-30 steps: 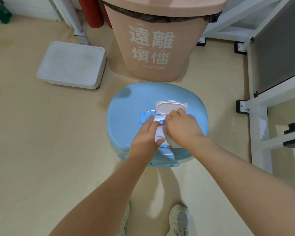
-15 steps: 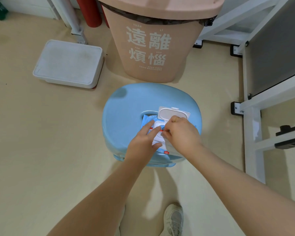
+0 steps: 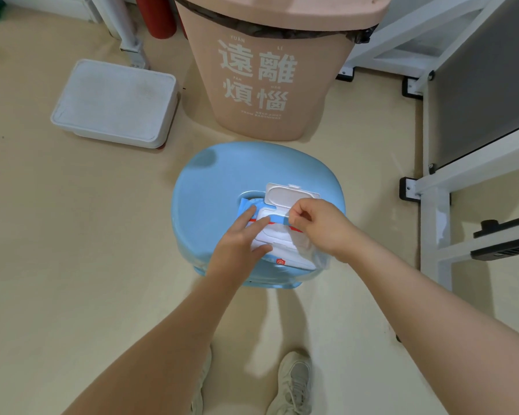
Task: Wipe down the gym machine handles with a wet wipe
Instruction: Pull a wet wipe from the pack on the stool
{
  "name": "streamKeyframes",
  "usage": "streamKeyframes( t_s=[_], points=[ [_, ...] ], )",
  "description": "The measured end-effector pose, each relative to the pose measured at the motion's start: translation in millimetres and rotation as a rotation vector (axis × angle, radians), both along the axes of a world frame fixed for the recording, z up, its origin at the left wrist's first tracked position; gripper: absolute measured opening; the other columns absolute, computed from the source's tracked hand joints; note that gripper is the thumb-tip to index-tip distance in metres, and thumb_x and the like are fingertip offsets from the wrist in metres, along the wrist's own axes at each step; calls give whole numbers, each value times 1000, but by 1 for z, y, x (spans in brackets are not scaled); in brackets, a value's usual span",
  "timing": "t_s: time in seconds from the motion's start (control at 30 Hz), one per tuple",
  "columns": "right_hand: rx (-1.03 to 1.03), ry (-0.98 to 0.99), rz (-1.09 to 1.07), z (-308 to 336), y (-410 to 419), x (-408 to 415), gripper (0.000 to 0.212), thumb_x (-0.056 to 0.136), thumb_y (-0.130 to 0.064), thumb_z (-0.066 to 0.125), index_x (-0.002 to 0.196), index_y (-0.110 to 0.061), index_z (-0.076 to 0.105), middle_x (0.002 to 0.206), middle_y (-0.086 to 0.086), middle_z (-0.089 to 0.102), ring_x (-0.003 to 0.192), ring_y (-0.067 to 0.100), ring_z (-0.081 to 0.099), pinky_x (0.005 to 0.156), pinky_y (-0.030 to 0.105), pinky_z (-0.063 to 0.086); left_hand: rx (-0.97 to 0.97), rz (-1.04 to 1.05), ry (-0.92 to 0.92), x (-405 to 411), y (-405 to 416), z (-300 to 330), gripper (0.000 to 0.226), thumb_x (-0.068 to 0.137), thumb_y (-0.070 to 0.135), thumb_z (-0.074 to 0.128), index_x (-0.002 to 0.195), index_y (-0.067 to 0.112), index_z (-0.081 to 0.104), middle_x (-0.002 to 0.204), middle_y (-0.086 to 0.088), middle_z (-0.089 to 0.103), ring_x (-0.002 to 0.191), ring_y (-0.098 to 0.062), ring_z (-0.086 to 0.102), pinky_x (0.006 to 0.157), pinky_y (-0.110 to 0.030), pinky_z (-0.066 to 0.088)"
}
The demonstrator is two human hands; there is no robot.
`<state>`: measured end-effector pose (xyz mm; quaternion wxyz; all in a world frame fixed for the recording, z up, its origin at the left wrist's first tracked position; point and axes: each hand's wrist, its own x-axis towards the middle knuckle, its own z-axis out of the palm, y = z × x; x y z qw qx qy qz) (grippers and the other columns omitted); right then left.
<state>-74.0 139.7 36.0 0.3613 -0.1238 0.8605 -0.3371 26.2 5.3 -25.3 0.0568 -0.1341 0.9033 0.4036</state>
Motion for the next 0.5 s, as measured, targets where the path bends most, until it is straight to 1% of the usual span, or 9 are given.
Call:
streamKeyframes(
  t_s=[0.1, 0.13, 0.17, 0.23, 0.27, 0.33, 0.4, 0.43, 0.5],
  points=[
    [-126, -87, -174, -1, 4, 1, 27, 94, -10, 44, 70, -20, 47, 72, -5, 48, 67, 11, 41, 62, 23, 34, -13, 7, -13, -1, 2, 0, 55, 81, 11, 69, 131, 19, 51, 147, -8, 36, 130, -21, 42, 99, -16, 26],
    [-130, -54, -173, -2, 4, 2, 24, 94, -10, 45, 72, -19, 49, 75, -4, 50, 71, 13, 44, 66, 26, 36, -18, 14, -18, -1, 3, 0, 54, 81, 11, 68, 132, 20, 50, 148, -7, 35, 130, -20, 42, 99, -17, 27],
    [-99, 25, -127, -4, 2, 4, 20, 93, -11, 47, 75, -19, 52, 78, -2, 53, 75, 16, 49, 70, 29, 39, -20, 16, -27, -2, 4, 1, 54, 82, 12, 68, 132, 20, 50, 148, -6, 34, 131, -19, 40, 100, -18, 28],
    [33, 197, 20, -10, -3, 7, 9, 90, -16, 54, 87, -18, 61, 89, 1, 57, 87, 21, 55, 79, 32, 42, -21, 12, -41, -3, 6, 2, 54, 82, 11, 67, 133, 21, 49, 149, -5, 32, 133, -18, 37, 99, -19, 28],
    [119, 260, 90, -12, -6, 10, 11, 90, -20, 55, 95, -17, 65, 95, 3, 57, 91, 22, 56, 80, 33, 44, -22, 10, -40, -3, 6, 2, 55, 83, 10, 66, 133, 20, 48, 149, -5, 32, 134, -17, 36, 100, -20, 29],
    [274, 342, 180, -16, -15, 13, 20, 91, -20, 52, 103, -15, 66, 103, 7, 57, 96, 27, 56, 76, 33, 44, -33, 2, -41, -3, 6, 1, 56, 83, 10, 66, 134, 20, 46, 150, -4, 31, 135, -17, 34, 100, -20, 29],
    [397, 428, 229, -17, -23, 15, 24, 91, -12, 46, 104, -12, 66, 107, 10, 57, 97, 30, 56, 71, 31, 41, -49, -4, -39, -2, 5, 2, 56, 83, 11, 66, 134, 20, 47, 150, -4, 31, 135, -17, 35, 99, -21, 30],
    [413, 447, 221, -18, -25, 15, 24, 89, -9, 45, 102, -11, 65, 106, 10, 58, 96, 30, 57, 70, 31, 40, -51, -2, -34, -2, 5, 2, 55, 82, 11, 67, 133, 20, 48, 150, -4, 31, 133, -17, 37, 98, -21, 30],
    [340, 392, 119, -19, -24, 12, 19, 86, -9, 49, 92, -12, 66, 100, 8, 63, 93, 28, 58, 70, 30, 41, -49, 4, -25, -2, 4, 2, 54, 81, 11, 68, 131, 20, 50, 149, -5, 34, 130, -18, 42, 96, -21, 32]
  ],
)
